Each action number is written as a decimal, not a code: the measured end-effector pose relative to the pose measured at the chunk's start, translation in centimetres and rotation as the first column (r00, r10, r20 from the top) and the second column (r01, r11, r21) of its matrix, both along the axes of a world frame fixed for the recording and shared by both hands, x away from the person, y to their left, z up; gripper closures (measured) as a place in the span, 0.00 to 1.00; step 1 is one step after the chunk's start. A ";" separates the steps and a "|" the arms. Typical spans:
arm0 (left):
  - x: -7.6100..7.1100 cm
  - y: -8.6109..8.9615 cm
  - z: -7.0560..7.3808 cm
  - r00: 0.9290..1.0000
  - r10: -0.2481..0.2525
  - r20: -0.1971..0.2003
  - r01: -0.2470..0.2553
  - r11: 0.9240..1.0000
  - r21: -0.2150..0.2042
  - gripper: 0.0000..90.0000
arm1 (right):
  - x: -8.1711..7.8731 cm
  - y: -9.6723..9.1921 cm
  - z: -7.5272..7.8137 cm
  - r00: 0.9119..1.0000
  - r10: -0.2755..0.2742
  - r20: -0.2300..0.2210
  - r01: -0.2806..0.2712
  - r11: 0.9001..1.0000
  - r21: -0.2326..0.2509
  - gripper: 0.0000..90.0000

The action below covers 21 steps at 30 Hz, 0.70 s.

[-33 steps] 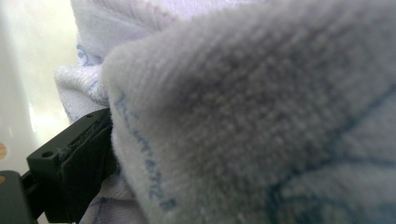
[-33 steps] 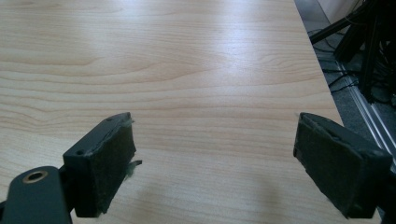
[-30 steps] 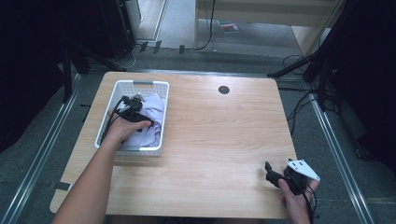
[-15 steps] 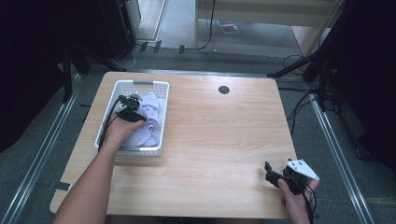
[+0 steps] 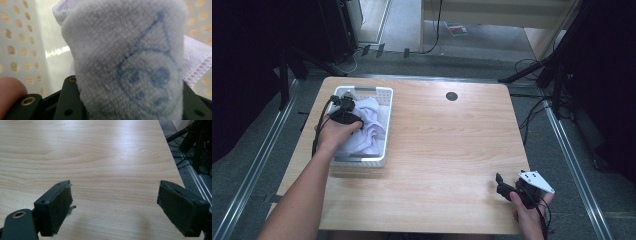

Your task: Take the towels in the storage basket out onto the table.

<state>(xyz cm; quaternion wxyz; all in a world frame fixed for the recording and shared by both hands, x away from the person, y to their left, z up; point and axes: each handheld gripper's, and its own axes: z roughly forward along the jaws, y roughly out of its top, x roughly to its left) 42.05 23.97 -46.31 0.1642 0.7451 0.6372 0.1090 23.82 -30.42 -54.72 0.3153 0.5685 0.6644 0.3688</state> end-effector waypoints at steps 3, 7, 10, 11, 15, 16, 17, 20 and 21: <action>-0.1 0.1 1.5 1.000 0.009 0.011 -0.009 1.000 -0.007 0.63 | 0.0 0.0 0.0 1.000 0.001 0.001 -0.001 1.000 -0.001 0.14; -0.2 0.3 3.3 1.000 0.009 0.026 -0.009 1.000 -0.007 0.62 | 0.0 0.0 0.0 1.000 0.002 0.002 -0.002 1.000 -0.003 0.14; -0.3 0.3 4.4 0.999 0.010 0.033 -0.010 1.000 -0.002 0.62 | 0.0 0.0 0.0 1.000 0.000 0.001 0.000 1.000 -0.002 0.14; -0.3 0.2 4.9 0.999 0.013 0.037 -0.013 1.000 -0.004 0.62 | 0.0 0.0 0.0 1.000 0.001 0.001 -0.001 1.000 -0.002 0.14; -0.3 0.1 6.4 0.999 0.004 0.045 -0.004 1.000 0.001 0.62 | 0.0 0.0 0.0 1.000 0.002 0.001 -0.002 1.000 -0.003 0.14; -0.3 0.0 6.8 0.999 0.006 0.053 -0.006 1.000 0.003 0.62 | 0.0 0.0 0.0 1.000 0.001 0.001 -0.001 1.000 -0.002 0.14; -0.3 0.0 6.8 0.999 0.006 0.053 -0.006 1.000 0.003 0.62 | 0.0 0.0 0.0 1.000 0.001 0.001 -0.001 1.000 -0.002 0.14; -0.2 -0.4 8.4 0.998 -0.002 0.061 0.002 1.000 -0.003 0.62 | 0.0 0.0 0.0 1.000 0.002 0.002 -0.002 1.000 -0.002 0.14; -0.2 -0.6 8.7 0.998 -0.002 0.069 0.002 1.000 0.000 0.62 | 0.0 0.0 0.0 1.000 0.003 0.002 -0.003 1.000 -0.002 0.14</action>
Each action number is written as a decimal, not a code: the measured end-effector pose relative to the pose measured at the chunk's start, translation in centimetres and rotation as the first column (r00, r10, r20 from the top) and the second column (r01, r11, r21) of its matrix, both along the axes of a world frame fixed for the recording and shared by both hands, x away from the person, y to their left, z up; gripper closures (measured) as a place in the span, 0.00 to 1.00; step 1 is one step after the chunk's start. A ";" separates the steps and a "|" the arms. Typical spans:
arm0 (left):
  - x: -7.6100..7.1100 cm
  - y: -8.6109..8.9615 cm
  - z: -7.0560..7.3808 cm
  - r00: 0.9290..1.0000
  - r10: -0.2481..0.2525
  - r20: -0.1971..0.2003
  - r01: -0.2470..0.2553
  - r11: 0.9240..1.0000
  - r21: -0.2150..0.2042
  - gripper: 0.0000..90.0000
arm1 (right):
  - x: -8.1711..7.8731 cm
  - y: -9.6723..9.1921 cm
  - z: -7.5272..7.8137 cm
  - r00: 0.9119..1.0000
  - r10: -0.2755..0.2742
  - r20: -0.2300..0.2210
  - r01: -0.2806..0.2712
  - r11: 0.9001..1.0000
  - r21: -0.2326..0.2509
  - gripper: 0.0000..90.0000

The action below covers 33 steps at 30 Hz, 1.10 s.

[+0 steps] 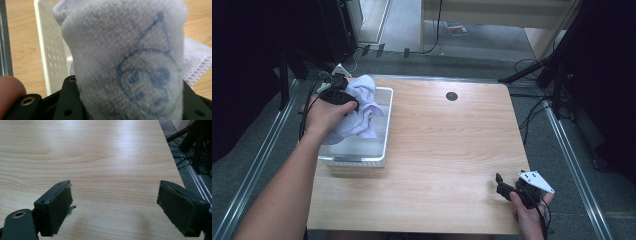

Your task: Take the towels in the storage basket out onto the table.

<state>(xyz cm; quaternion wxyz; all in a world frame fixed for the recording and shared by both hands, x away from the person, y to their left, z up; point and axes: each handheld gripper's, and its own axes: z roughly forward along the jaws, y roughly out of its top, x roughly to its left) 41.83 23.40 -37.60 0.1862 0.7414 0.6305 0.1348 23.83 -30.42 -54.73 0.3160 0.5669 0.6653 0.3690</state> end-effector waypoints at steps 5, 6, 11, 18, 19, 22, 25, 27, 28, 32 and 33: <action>0.1 -1.0 1.6 1.000 -0.006 0.011 0.006 1.000 -0.006 0.62 | 0.0 0.0 0.0 1.000 0.000 -0.001 0.000 1.000 0.001 0.14; 0.2 -1.2 1.9 1.000 -0.015 0.012 0.015 1.000 -0.001 0.62 | 0.0 0.0 0.0 1.000 -0.001 -0.001 0.001 1.000 0.001 0.14; 0.3 -2.1 2.8 0.999 -0.026 0.025 0.026 1.000 -0.003 0.62 | 0.0 0.0 0.0 1.000 0.001 0.000 -0.001 1.000 0.001 0.14; 0.6 -4.0 3.9 0.998 -0.044 0.040 0.045 0.999 -0.017 0.62 | 0.0 0.0 0.0 1.000 0.001 0.000 -0.001 1.000 0.002 0.14; 0.7 -4.3 3.9 0.998 -0.049 0.043 0.050 0.999 -0.018 0.62 | 0.0 0.0 0.0 1.000 0.001 0.000 -0.001 1.000 0.001 0.14; 0.8 -5.2 4.0 0.997 -0.051 0.049 0.053 0.998 -0.033 0.61 | 0.0 0.0 0.0 1.000 0.001 -0.001 -0.001 1.000 0.002 0.14; 1.0 -6.2 3.9 0.997 -0.058 0.049 0.060 0.997 -0.044 0.61 | 0.0 0.0 0.0 1.000 0.002 -0.001 -0.002 1.000 0.002 0.14; 1.1 -6.9 3.8 0.997 -0.063 0.049 0.065 0.997 -0.050 0.61 | 0.0 0.0 0.0 1.000 0.003 0.000 -0.003 1.000 0.000 0.14; 1.2 -7.3 3.8 0.996 -0.069 0.047 0.072 0.996 -0.051 0.61 | 0.0 0.0 0.0 1.000 0.002 0.001 -0.002 1.000 -0.001 0.14; 1.4 -9.2 3.5 0.995 -0.087 0.042 0.089 0.994 -0.058 0.61 | 0.0 0.0 0.0 1.000 -0.001 -0.003 0.001 1.000 0.003 0.14; 1.4 -9.2 3.5 0.995 -0.087 0.042 0.089 0.994 -0.058 0.61 | 0.0 0.0 0.0 1.000 -0.001 -0.002 0.001 1.000 0.005 0.14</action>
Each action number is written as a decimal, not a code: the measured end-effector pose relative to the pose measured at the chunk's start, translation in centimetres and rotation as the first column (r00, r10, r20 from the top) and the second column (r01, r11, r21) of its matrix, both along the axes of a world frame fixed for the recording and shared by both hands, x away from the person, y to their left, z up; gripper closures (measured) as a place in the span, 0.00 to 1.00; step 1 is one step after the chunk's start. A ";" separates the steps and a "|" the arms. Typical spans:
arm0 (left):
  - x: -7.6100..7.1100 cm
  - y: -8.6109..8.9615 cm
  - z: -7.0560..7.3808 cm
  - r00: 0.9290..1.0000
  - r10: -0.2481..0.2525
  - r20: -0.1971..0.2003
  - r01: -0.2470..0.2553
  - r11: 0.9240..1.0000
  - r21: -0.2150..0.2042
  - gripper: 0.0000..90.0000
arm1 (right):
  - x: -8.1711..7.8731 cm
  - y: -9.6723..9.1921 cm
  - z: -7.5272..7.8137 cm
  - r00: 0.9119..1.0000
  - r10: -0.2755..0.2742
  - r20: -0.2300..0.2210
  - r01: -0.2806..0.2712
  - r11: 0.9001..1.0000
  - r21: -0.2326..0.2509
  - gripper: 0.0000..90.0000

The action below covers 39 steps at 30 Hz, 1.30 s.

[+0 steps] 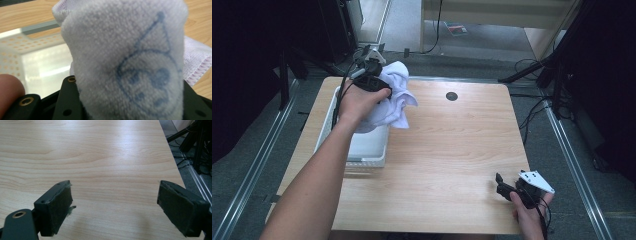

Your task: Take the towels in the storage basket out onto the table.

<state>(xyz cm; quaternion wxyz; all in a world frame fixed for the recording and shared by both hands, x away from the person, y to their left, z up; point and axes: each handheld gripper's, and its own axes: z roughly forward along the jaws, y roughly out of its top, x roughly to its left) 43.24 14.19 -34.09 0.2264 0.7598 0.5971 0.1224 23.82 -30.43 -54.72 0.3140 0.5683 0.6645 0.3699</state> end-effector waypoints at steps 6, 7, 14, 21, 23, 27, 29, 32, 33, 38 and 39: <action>0.4 -3.3 -0.4 0.999 -0.035 0.000 0.035 0.999 0.004 0.61 | 0.0 0.0 0.0 1.000 0.001 0.000 -0.001 1.000 0.005 0.14; 0.5 -3.8 -0.5 0.999 -0.040 -0.002 0.040 0.999 0.003 0.61 | 0.0 -0.1 0.0 1.000 0.001 -0.001 -0.001 1.000 0.006 0.14; 0.8 -6.8 -1.6 0.997 -0.080 -0.018 0.080 0.997 -0.004 0.61 | 0.0 -0.1 0.0 1.000 0.002 0.003 -0.002 1.000 0.010 0.14; 1.0 -9.6 -3.1 0.993 -0.110 -0.032 0.110 0.994 -0.005 0.60 | 0.0 -0.1 0.0 1.000 0.006 0.003 -0.006 1.000 0.014 0.14; 1.0 -10.3 -3.7 0.993 -0.115 -0.037 0.115 0.993 -0.006 0.60 | 0.0 -0.2 0.0 1.000 0.007 0.005 -0.007 1.000 0.015 0.14; 0.9 -11.5 -5.0 0.991 -0.125 -0.045 0.125 0.992 -0.022 0.60 | 0.0 -0.2 0.0 1.000 0.007 0.006 -0.007 1.000 0.017 0.14; 0.9 -12.1 -5.7 0.990 -0.131 -0.053 0.129 0.991 -0.027 0.60 | 0.0 -0.2 0.0 1.000 0.008 0.009 -0.008 1.000 0.015 0.14; 0.9 -12.7 -6.8 0.988 -0.135 -0.069 0.132 0.990 -0.041 0.59 | 0.0 -0.2 0.0 1.000 0.006 0.008 -0.006 1.000 0.020 0.14; 0.9 -12.9 -7.1 0.988 -0.139 -0.069 0.136 0.990 -0.044 0.59 | 0.0 -0.2 0.0 1.000 0.007 0.007 -0.007 1.000 0.020 0.14; 0.7 -14.0 -9.0 0.985 -0.148 -0.090 0.142 0.988 -0.065 0.58 | 0.0 -0.2 0.0 1.000 0.007 0.007 -0.007 1.000 0.020 0.14; 0.7 -14.1 -9.3 0.984 -0.150 -0.091 0.145 0.987 -0.067 0.58 | 0.0 -0.2 0.0 1.000 0.007 0.007 -0.007 1.000 0.020 0.14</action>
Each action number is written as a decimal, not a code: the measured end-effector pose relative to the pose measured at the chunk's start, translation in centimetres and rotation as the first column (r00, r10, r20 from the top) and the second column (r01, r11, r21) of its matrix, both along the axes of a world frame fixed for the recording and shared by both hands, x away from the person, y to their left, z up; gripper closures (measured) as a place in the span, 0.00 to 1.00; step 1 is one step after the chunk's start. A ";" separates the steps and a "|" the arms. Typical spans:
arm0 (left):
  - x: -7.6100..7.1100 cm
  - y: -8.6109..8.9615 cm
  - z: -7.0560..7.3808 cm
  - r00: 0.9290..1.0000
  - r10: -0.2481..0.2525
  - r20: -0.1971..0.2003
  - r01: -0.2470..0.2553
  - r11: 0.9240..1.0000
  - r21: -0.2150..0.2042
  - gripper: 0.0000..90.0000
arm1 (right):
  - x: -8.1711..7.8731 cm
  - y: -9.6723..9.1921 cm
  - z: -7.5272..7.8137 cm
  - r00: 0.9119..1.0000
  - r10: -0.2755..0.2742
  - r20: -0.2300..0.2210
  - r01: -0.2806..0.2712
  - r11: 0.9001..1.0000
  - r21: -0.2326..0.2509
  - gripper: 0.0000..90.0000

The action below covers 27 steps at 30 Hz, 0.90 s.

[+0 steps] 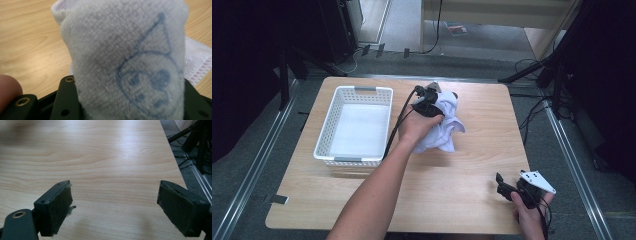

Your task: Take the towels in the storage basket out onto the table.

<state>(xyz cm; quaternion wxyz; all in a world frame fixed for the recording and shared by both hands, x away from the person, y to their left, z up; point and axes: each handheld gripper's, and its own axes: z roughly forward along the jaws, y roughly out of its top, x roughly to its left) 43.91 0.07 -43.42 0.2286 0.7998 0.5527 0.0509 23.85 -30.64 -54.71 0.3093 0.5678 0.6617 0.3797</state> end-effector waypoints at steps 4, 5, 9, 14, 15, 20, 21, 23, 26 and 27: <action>-0.2 -0.6 -1.1 1.000 -0.005 -0.016 0.005 1.000 -0.013 0.57 | 0.0 0.0 0.0 1.000 0.001 0.001 -0.001 1.000 -0.001 0.14; -0.3 -0.8 -1.4 1.000 -0.005 -0.012 0.005 1.000 -0.013 0.56 | 0.0 0.0 0.0 1.000 0.001 0.001 -0.001 1.000 -0.001 0.14; -0.4 -1.1 -2.4 1.000 -0.009 -0.028 0.008 1.000 -0.029 0.53 | 0.0 0.0 0.0 1.000 0.001 0.000 -0.001 1.000 0.002 0.14; -0.6 -1.5 -3.3 0.999 -0.006 -0.052 0.005 1.000 -0.019 0.39 | 0.0 0.0 0.0 1.000 0.001 0.001 -0.001 1.000 0.002 0.14; -0.6 -1.5 -3.3 0.999 0.003 -0.045 -0.005 1.000 -0.027 0.37 | 0.0 0.0 0.0 1.000 0.001 0.001 -0.001 1.000 0.002 0.14; -0.4 -1.0 -2.6 0.998 0.002 -0.069 -0.009 0.995 -0.104 0.12 | 0.0 0.0 0.0 1.000 0.001 0.000 -0.001 1.000 0.002 0.14; -0.5 -0.8 -2.0 0.999 0.015 -0.045 -0.019 0.995 -0.094 0.10 | 0.0 0.0 0.0 1.000 0.002 0.000 -0.002 1.000 0.002 0.14; -0.5 -0.4 -1.6 0.999 0.015 -0.048 -0.020 0.994 -0.108 0.05 | 0.0 0.0 0.0 1.000 0.001 0.000 -0.001 1.000 0.001 0.14; -0.6 0.4 -1.1 0.999 0.020 -0.045 -0.026 0.992 -0.121 0.00 | 0.0 0.0 0.0 1.000 0.003 -0.001 -0.003 1.000 0.001 0.14; -0.7 0.7 -0.8 0.999 0.018 -0.036 -0.023 0.993 -0.114 0.00 | 0.0 0.0 0.0 1.000 0.003 0.000 -0.003 1.000 0.002 0.14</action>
